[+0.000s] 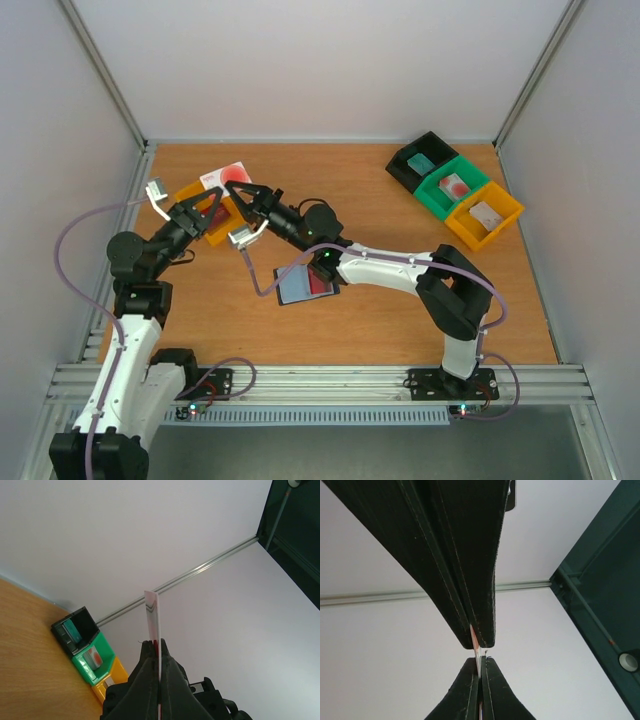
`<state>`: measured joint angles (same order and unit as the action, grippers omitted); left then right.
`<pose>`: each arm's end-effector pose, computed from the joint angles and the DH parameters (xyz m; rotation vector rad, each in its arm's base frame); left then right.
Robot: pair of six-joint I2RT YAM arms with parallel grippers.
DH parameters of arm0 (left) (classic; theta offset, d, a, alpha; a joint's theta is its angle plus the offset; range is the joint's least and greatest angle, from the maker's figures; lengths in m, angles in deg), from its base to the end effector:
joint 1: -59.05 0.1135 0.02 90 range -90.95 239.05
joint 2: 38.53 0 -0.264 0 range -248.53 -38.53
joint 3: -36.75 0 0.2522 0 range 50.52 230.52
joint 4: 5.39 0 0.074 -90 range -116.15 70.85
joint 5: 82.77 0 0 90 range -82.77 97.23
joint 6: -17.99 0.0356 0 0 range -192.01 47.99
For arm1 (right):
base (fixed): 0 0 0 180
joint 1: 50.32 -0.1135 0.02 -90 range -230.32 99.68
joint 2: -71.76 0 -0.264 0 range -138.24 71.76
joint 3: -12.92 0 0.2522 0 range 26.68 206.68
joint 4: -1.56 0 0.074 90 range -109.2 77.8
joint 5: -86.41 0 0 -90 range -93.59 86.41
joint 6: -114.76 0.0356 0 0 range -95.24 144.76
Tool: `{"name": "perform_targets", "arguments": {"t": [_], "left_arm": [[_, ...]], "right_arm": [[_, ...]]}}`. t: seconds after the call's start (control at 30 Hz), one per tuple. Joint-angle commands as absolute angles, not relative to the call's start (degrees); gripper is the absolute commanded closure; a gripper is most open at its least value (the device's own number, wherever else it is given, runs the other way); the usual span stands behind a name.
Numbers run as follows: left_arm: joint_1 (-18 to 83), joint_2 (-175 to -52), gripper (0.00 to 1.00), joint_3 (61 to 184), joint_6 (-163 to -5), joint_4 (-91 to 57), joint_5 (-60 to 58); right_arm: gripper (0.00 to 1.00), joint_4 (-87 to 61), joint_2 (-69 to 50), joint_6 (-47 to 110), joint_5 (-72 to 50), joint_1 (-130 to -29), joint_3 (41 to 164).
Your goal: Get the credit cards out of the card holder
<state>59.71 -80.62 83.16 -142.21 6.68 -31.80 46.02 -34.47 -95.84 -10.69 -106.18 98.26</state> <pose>0.1733 -0.0204 0.3381 -0.2639 1.4840 -1.4348 0.2375 0.3580 0.3208 -1.2099 -0.0770 -0.9237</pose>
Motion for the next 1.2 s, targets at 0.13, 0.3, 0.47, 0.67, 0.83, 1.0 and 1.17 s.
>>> {"name": "perform_targets", "arguments": {"t": [0.13, 0.3, 0.47, 0.67, 0.83, 1.0, 1.17], "left_arm": [[60.1, -80.66, 0.62, 82.16, -141.62, 6.33, -29.86], [60.09, -79.26, 0.01, 80.76, -138.81, 2.21, -28.42], [60.83, -73.98, 0.01, 79.68, -123.47, -22.36, -18.13], [61.19, -74.02, 0.01, 76.33, -109.65, -31.76, -9.56], [61.19, -72.77, 0.01, 72.42, -106.31, -28.92, -7.53], [61.22, -72.37, 0.01, 70.39, -105.01, -26.24, -7.74], [61.24, -70.92, 0.01, 68.2, -102.85, -24.69, -6.61]], "right_arm": [[0.99, 46.07, -32.3, -105.88, -7.5, -105.87, 96.88], [0.99, 26.94, -28.76, -95.81, 7.03, -103.86, 99.9], [0.99, -18.96, -24.44, -61.53, 17.14, -90.1, 113.26], [0.99, -53.52, -27.66, -39.82, 10.65, -70.98, 124.45], [0.99, -64.47, -38.41, -36.43, 13.42, -57.59, 132.01], [0.99, -65.95, -47.54, -37.07, 16.29, -50.33, 140.02], [0.99, -65.08, -53.78, -40.34, 17.98, -47.44, 144.15]]}}
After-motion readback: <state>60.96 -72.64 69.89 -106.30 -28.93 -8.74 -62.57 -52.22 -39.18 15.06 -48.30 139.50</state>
